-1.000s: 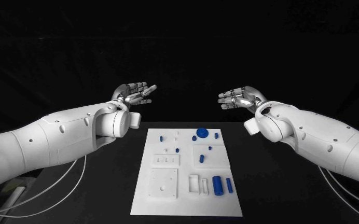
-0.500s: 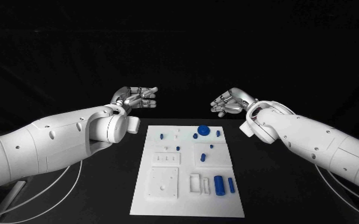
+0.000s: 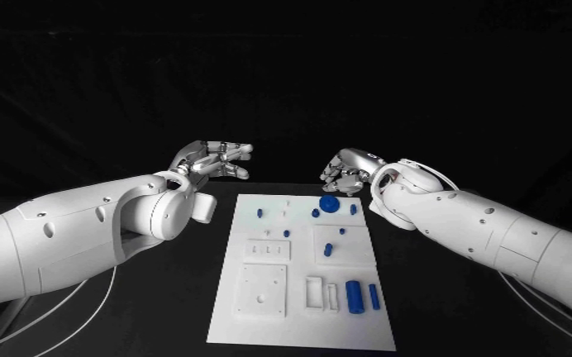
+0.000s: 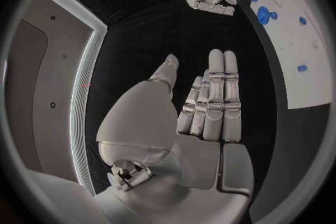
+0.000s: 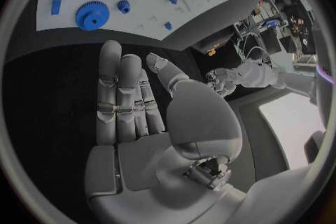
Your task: Assemble the parts on the task board
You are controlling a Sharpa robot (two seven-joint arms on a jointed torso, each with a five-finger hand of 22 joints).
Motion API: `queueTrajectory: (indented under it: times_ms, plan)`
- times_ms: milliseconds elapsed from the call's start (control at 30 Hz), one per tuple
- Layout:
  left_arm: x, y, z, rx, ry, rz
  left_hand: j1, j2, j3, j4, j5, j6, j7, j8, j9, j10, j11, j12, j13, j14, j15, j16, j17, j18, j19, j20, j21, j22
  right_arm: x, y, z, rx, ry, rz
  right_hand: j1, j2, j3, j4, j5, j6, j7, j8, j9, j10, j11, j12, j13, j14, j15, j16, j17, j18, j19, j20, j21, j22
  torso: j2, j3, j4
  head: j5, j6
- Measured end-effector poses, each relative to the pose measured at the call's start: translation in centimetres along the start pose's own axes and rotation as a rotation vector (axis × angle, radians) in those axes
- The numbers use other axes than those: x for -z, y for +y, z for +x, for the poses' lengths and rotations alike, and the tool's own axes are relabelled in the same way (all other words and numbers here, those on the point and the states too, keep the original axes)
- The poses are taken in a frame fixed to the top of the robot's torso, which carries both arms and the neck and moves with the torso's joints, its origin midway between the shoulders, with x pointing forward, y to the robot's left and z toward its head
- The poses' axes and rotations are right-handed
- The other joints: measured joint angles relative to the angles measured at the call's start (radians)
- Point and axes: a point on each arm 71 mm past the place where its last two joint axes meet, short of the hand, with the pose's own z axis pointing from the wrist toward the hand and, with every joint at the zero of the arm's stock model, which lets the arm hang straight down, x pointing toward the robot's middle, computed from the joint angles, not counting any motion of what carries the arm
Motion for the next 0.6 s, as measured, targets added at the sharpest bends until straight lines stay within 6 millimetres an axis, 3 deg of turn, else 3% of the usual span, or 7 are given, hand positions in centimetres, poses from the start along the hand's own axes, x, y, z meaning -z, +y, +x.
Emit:
queueTrajectory:
  times_ms: [267,600]
  plan:
    - [0.4,-0.9,0.6,-0.003,0.04,0.022,0.0,0.0,0.0,0.0,0.0,0.0,0.0,0.0,0.0,0.0,0.0,0.0,0.0,-0.007,0.0,0.011,-0.002,0.0,-0.009,0.002,0.018,0.012,-0.5,1.1,0.4,0.139,0.005,-0.016,0.0,-0.018,0.039,0.007,-0.018,0.004,-0.004,0.0,0.0,-0.004,0.004,0.0,0.0,-0.008,0.005,0.038,-0.013,0.0,-0.01,0.005,0.03,0.088,0.024,-0.0054,0.0123,-0.008,0.007]
    - [0.5,-1.6,0.9,-0.01,0.065,0.037,0.0,0.0,0.0,0.0,0.0,0.0,0.0,0.0,0.0,0.0,0.0,0.0,0.0,-0.007,0.0,0.015,-0.004,0.0,-0.009,0.002,0.022,0.014,-0.5,1.8,0.9,0.244,0.012,-0.026,0.004,-0.021,0.043,0.006,-0.042,0.004,-0.004,0.0,0.0,-0.014,0.007,0.0,0.0,-0.015,0.005,0.056,-0.028,-0.001,-0.01,0.004,0.027,0.154,0.044,-0.0092,0.018,-0.009,0.006]
